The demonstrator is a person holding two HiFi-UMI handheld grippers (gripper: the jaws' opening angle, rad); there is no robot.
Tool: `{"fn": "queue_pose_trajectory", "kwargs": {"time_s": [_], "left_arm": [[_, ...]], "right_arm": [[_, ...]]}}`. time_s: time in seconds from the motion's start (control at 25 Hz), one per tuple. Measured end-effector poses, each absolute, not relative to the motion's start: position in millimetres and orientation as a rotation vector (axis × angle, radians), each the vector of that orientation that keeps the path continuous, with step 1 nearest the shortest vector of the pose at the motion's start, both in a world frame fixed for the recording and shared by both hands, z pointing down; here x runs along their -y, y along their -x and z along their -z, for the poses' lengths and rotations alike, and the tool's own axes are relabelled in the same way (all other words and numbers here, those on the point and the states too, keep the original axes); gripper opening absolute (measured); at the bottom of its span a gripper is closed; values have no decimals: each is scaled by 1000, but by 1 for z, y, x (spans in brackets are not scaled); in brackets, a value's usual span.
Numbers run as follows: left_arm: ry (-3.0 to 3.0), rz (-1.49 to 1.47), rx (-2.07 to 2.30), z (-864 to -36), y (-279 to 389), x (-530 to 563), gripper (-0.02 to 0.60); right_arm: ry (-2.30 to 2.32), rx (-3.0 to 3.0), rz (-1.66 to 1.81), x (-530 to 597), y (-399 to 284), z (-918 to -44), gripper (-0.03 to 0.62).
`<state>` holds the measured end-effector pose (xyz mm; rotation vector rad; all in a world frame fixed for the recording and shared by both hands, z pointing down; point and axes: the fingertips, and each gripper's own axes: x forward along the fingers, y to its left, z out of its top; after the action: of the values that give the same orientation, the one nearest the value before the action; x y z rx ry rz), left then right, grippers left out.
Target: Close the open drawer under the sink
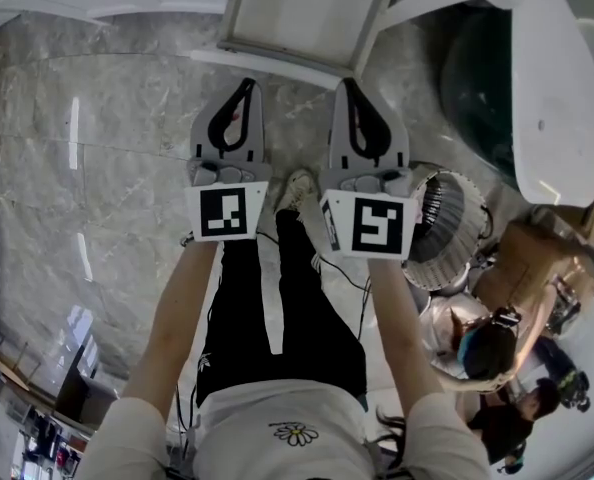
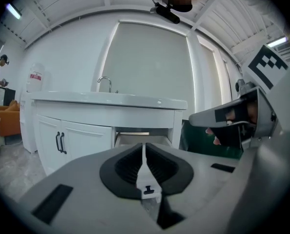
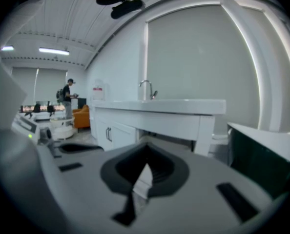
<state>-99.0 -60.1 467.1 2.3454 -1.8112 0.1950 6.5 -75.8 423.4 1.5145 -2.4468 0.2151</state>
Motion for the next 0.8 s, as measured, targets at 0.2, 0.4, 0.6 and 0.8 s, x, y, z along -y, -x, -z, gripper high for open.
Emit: {"fn": "queue_pose_trajectory", "kwargs": {"time_s": [0.2, 0.4, 0.6, 0.8], "left_arm": [[-2315, -176, 1717, -502, 88, 58, 218], [-2293, -240, 1730, -551, 86, 54, 222], [-2293, -376, 1696, -603, 79, 75, 214], [-2269, -472, 1664, -641, 69, 85, 187]], "right_arm": [[-1532, 2433, -227, 71, -18, -430, 28], [-1536, 2411, -274, 57, -27, -446, 28], [-1538, 2388, -283, 60, -36, -458, 28], [-1518, 2392, -288, 58, -36, -465, 28]]}}
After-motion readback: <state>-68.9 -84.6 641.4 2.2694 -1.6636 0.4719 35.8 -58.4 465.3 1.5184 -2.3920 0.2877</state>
